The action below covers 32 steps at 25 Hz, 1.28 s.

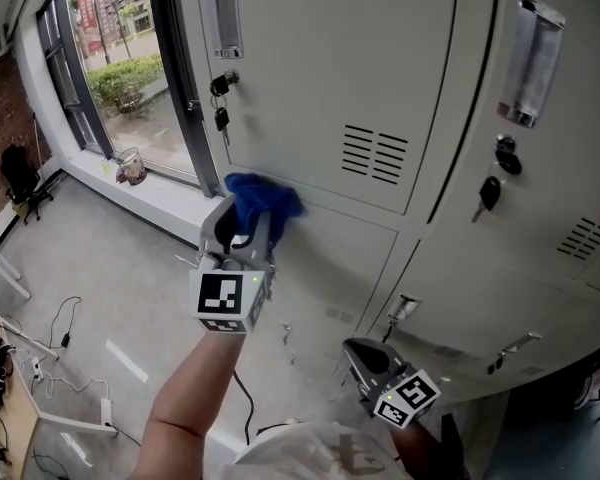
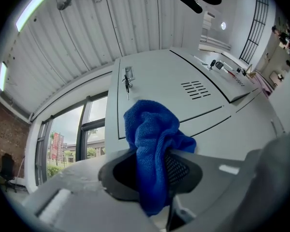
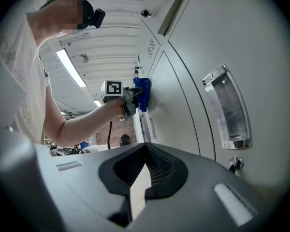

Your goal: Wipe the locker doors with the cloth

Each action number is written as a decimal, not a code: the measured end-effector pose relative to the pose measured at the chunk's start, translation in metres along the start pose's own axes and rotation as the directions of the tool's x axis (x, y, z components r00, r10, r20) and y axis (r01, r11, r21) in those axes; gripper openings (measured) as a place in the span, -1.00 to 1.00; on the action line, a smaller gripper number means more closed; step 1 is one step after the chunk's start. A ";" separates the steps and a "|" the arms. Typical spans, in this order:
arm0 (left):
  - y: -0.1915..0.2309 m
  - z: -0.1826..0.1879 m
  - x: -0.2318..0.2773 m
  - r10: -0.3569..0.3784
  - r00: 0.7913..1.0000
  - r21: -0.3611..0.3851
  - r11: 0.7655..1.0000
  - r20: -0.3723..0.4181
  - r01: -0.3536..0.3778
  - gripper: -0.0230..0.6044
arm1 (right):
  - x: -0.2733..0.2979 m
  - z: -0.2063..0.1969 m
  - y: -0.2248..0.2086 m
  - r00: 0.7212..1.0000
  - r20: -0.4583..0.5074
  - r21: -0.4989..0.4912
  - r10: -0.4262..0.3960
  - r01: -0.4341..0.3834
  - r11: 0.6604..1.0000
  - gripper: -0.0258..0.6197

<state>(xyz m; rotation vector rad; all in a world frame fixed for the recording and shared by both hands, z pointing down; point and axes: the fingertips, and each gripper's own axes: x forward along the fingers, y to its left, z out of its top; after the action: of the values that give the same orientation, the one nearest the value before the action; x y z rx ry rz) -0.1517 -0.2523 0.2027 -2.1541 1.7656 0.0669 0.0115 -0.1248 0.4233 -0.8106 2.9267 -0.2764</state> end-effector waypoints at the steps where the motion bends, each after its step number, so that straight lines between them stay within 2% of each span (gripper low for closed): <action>1: -0.003 0.000 0.000 -0.008 1.000 0.004 1.000 0.001 0.008 -0.56 | -0.001 -0.001 0.000 1.000 -0.001 0.001 -0.002 0.002 1.000 -0.90; 5: -0.025 0.015 0.001 -0.042 0.997 0.080 0.996 0.065 0.037 -0.56 | -0.002 -0.002 -0.003 1.000 0.002 0.007 -0.009 0.009 1.000 -0.90; 7: -0.036 0.023 0.001 -0.046 0.995 0.084 0.996 0.093 0.038 -0.56 | -0.003 -0.001 -0.003 1.000 0.005 0.014 -0.008 0.008 1.000 -0.90; 12: -0.057 0.028 -0.001 -0.074 0.992 0.085 0.994 0.103 0.065 -0.56 | -0.004 -0.003 -0.004 1.000 -0.005 0.011 0.000 0.000 1.000 -0.90; 17: -0.078 0.031 -0.002 -0.083 0.992 0.124 0.990 0.091 0.072 -0.56 | -0.007 -0.005 -0.004 1.000 -0.011 0.013 0.008 -0.008 1.000 -0.90; 20: -0.090 0.038 -0.002 -0.084 0.990 0.144 0.987 0.110 0.067 -0.56 | -0.012 -0.006 -0.006 1.000 -0.008 0.018 0.007 -0.007 1.000 -0.90; 23: -0.107 0.046 -0.001 -0.111 0.986 0.183 0.979 0.121 0.088 -0.56 | -0.017 -0.007 -0.008 1.000 -0.007 0.022 0.009 -0.009 1.000 -0.90; 29: -0.143 0.052 -0.003 -0.175 0.981 0.276 0.950 0.086 0.146 -0.55 | -0.027 -0.011 -0.007 1.000 -0.014 0.027 0.023 -0.022 0.999 -0.90; 32: -0.161 0.047 -0.006 -0.176 0.981 0.308 0.940 0.081 0.143 -0.55 | -0.032 -0.013 -0.006 1.000 -0.016 0.025 0.025 -0.025 0.999 -0.90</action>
<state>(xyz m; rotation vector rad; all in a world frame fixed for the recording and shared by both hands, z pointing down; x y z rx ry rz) 0.0099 -0.2072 0.1990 -2.0207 1.4310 -0.1188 0.0401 -0.1114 0.4386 -0.7714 2.9398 -0.3185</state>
